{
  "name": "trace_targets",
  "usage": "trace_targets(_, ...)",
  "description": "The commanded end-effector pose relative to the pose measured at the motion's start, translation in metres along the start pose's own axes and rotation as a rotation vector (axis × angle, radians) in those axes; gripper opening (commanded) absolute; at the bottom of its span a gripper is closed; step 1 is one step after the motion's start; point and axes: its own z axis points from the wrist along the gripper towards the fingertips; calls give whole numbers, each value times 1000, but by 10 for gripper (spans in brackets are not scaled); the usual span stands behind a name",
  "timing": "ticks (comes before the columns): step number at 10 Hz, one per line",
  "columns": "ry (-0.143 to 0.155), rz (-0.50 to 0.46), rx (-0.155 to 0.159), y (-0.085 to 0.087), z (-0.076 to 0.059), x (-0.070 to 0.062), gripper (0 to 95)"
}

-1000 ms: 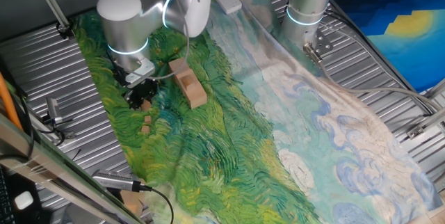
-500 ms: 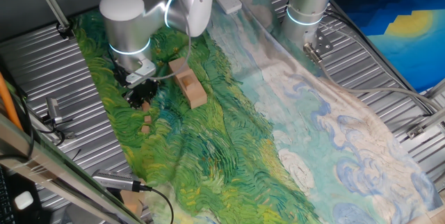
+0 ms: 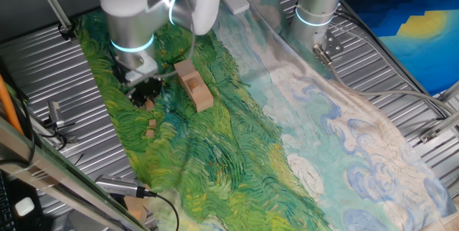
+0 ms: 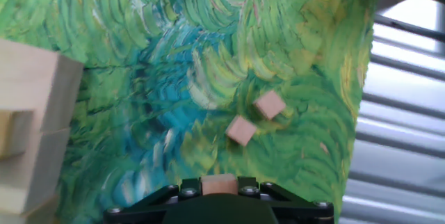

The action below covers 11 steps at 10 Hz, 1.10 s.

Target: Stack the blocks into a pyramid shape

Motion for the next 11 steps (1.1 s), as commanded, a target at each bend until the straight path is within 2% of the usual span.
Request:
trace_targets(1, -4, 5, -12, 4, -13, 3, 0)
trace_targets(3, -29, 30, -50, 15, -32, 8, 0)
trace_targets(4, -36, 44, -76, 21, -38, 6, 0)
trace_targets(5, -38, 64, -89, 32, -44, 2, 0)
trace_targets(8, -42, 100, -100, 60, -54, -7, 0)
trace_targets(11, -48, 143, -107, 88, -63, -8, 0)
